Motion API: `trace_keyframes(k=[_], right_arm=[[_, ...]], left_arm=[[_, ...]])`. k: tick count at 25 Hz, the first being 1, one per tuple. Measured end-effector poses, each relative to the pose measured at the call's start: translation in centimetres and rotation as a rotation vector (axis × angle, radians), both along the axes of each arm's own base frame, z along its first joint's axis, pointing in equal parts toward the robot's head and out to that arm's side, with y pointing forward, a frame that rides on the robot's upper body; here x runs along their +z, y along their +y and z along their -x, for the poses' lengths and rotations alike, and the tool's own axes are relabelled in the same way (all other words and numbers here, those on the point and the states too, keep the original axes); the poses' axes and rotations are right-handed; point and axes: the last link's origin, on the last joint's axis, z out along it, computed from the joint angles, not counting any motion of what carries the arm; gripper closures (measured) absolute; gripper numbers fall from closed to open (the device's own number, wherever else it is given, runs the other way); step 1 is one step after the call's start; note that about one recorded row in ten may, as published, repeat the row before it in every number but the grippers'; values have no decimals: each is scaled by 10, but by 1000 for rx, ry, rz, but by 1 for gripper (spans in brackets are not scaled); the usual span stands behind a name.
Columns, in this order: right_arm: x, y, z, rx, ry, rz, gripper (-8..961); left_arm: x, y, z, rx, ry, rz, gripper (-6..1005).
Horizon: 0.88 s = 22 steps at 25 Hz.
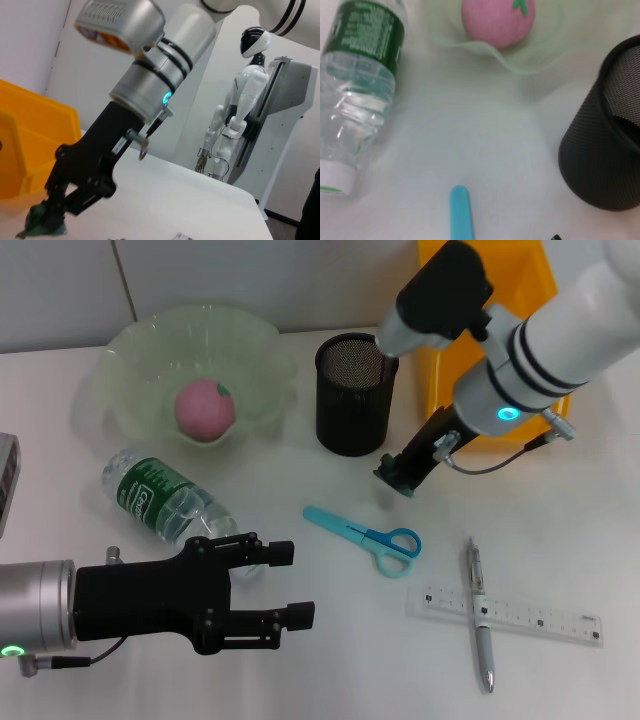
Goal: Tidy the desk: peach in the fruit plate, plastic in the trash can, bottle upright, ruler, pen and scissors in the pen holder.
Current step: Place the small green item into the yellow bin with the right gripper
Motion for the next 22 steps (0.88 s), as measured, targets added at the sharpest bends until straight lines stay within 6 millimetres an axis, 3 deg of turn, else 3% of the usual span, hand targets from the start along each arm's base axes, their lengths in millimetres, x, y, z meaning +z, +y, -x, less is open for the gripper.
trace_keyframes(k=[6, 13, 22], right_arm=[[29, -8, 17, -9, 47, -20, 844], [80, -8, 30, -5, 133, -160, 843], [141, 14, 6, -63, 232, -433, 842]], left_arm=[[0, 0, 0, 0, 0, 1, 199], [0, 0, 0, 1, -1, 1, 199], [-1, -1, 0, 6, -5, 1, 200]])
